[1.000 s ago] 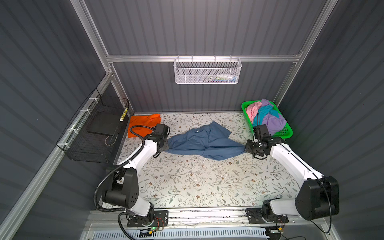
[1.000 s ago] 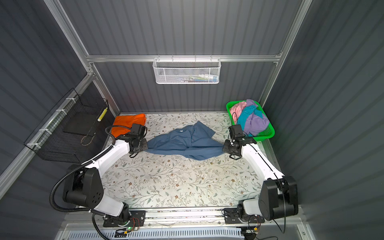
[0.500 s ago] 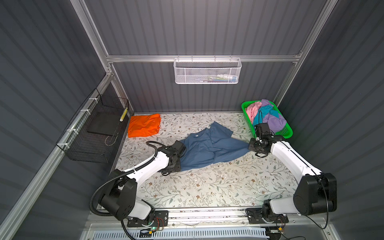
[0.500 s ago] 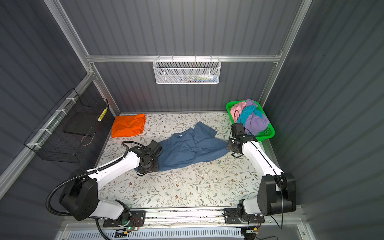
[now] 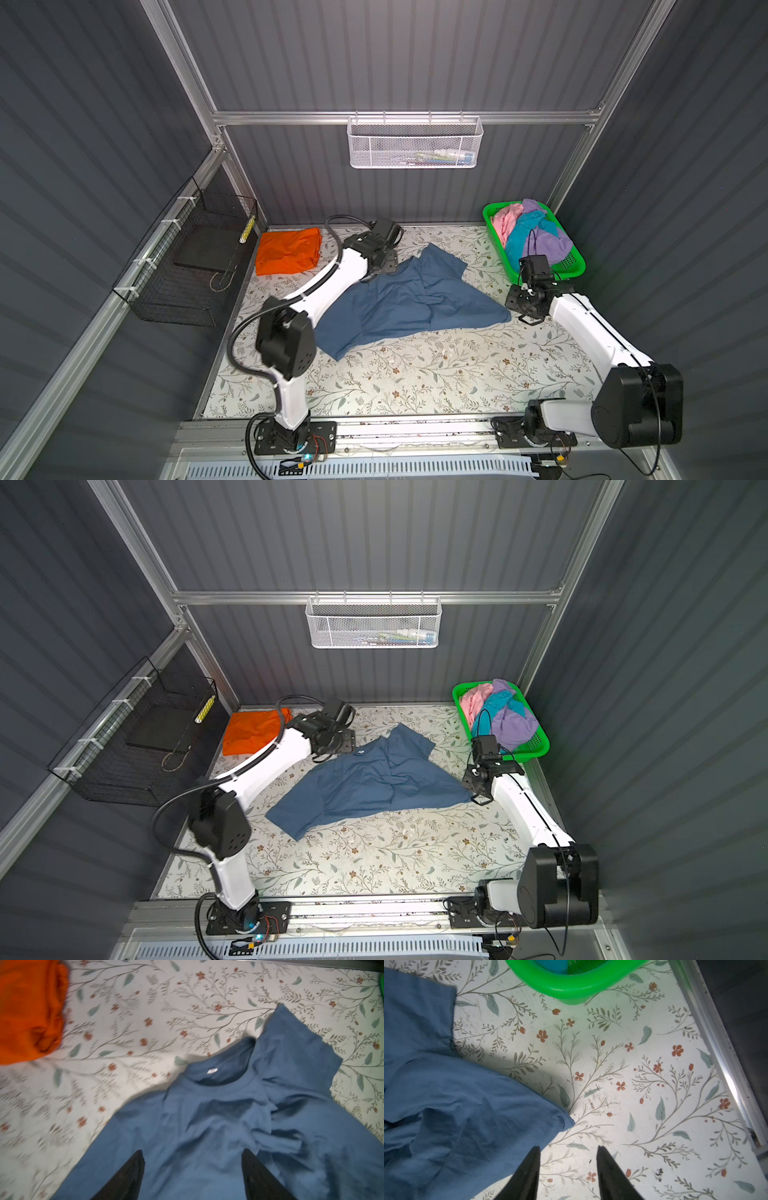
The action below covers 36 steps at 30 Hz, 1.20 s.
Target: Fold and stack the t-shirts
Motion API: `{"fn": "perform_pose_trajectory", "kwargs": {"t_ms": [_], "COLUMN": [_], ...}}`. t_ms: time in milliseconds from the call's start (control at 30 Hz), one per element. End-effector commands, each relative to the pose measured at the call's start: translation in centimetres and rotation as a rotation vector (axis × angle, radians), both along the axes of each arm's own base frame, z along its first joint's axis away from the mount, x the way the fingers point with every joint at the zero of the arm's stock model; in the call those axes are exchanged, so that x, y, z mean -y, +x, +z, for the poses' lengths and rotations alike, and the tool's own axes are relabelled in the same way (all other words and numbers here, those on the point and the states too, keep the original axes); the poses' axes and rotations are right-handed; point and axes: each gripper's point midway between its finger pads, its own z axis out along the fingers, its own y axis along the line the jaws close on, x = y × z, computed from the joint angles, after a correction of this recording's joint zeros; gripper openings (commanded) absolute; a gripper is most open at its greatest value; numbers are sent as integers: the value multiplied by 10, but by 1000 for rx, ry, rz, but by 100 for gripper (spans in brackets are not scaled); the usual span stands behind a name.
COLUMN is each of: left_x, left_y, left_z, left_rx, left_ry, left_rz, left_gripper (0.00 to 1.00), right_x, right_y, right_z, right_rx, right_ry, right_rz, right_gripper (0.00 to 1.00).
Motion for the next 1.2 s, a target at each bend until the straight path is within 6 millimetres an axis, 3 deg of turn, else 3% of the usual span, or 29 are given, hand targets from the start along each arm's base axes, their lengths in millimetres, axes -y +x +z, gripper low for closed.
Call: {"fn": "perform_pose_trajectory", "kwargs": {"t_ms": [0,100,333,467,567,733,867,933,1000,1067,1133,1167], "left_x": [52,77,96,105,114,125,123,119,113,106,95,88], "left_y": [38,62,89,99,104,103,97,96,100,107,119,124], "left_z": [-26,-48,-81,-91,-103,-130,-135,-137,-133,-119,-89,-71], "left_rx": [17,23,68,95,100,53,33,25,24,37,71,96], "left_ry": [-48,-50,-13,-33,-59,-89,-101,-96,-99,-115,-131,-138], "left_rz": [-155,-211,-286,-296,-314,-343,-347,-340,-321,-299,-278,-265], "left_gripper": [80,84,95,96,91,68,46,19,0,0,0,0], "right_x": [-10,-17,-31,-34,-37,-40,-41,-43,-45,-48,-49,-49], "right_y": [-6,-9,-12,-10,-9,-5,-2,1,3,7,12,14], "right_z": [-8,-19,-46,-55,-61,-68,-72,-74,-78,-79,-79,-78], "right_rx": [-6,-32,-99,-122,-131,-149,-157,-159,-164,-160,-157,-153], "right_ry": [69,104,177,194,212,231,232,243,256,271,272,269], "right_rz": [3,16,34,37,29,19,15,14,13,18,23,28], "right_gripper": [50,53,63,64,65,66,68,68,66,55,39,38]}}
